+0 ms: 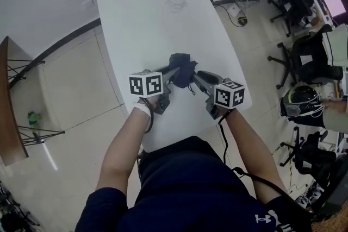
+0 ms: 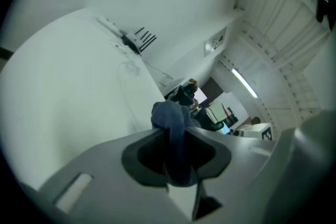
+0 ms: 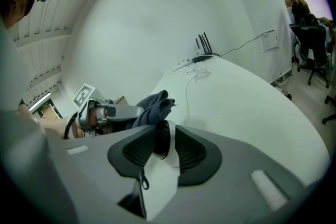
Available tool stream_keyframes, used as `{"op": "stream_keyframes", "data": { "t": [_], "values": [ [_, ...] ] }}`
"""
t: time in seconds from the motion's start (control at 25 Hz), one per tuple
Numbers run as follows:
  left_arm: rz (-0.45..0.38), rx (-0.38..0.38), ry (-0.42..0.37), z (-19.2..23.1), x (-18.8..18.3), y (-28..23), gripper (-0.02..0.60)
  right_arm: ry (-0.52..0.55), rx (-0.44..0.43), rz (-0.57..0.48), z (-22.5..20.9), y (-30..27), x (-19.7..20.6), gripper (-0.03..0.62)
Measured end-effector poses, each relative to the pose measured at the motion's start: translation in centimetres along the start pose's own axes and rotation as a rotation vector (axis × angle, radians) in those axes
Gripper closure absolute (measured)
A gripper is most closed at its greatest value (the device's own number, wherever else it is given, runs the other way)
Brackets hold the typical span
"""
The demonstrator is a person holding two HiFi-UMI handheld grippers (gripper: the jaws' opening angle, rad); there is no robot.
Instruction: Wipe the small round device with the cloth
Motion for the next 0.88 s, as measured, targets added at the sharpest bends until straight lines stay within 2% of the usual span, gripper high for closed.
{"op": "stream_keyframes", "data": {
  "t": [0.12,0.2,0.36,0.56,0.64,0.72,0.76,0.8,0.84,0.88],
  "values": [
    [-0.019,-0.053,0.094,2.5,1.4,-0.2,0.495,-0.007,0.000,-0.007,-0.1,0.0,0.0,0.474],
    [-0.002,-0.119,0.075,3.5,1.8,-0.2,0.497,-0.011,-0.002,-0.014,-0.2,0.1,0.0,0.474],
    [0.051,-0.227,-0.026,4.5,2.3,-0.6,0.497,-0.010,-0.003,-0.017,-0.2,0.1,-0.1,0.473],
    [0.123,-0.316,-0.175,4.5,3.2,-1.2,0.497,-0.010,-0.007,-0.014,-0.2,0.2,0.0,0.473],
    [0.163,-0.375,-0.286,4.3,3.2,-1.3,0.497,-0.014,-0.009,-0.014,-0.3,0.1,0.0,0.473],
    [0.214,-0.461,-0.462,4.2,3.3,-1.5,0.494,-0.015,-0.009,-0.011,-0.3,0.0,-0.1,0.473],
    [0.234,-0.486,-0.541,4.1,3.5,-1.7,0.494,-0.013,-0.009,-0.008,-0.3,0.0,-0.1,0.473],
    [0.238,-0.491,-0.580,3.7,3.7,-1.8,0.494,-0.010,-0.009,-0.006,-0.2,-0.1,-0.1,0.473],
    [0.221,-0.479,-0.561,3.1,3.7,-1.6,0.495,-0.007,-0.009,-0.004,-0.2,-0.1,-0.1,0.473],
    [0.179,-0.457,-0.487,2.4,3.4,-1.1,0.495,-0.005,-0.009,-0.003,-0.2,0.0,-0.2,0.473]
  ]
}}
Point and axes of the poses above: the fingertips, and each gripper's own axes: y backward along the fingers, z to its left, x out of its underside, the point moved 8 cm from there along y, backward along the fingers, and after that the axes turned 3 degrees about -z, right-handed, at the moved point
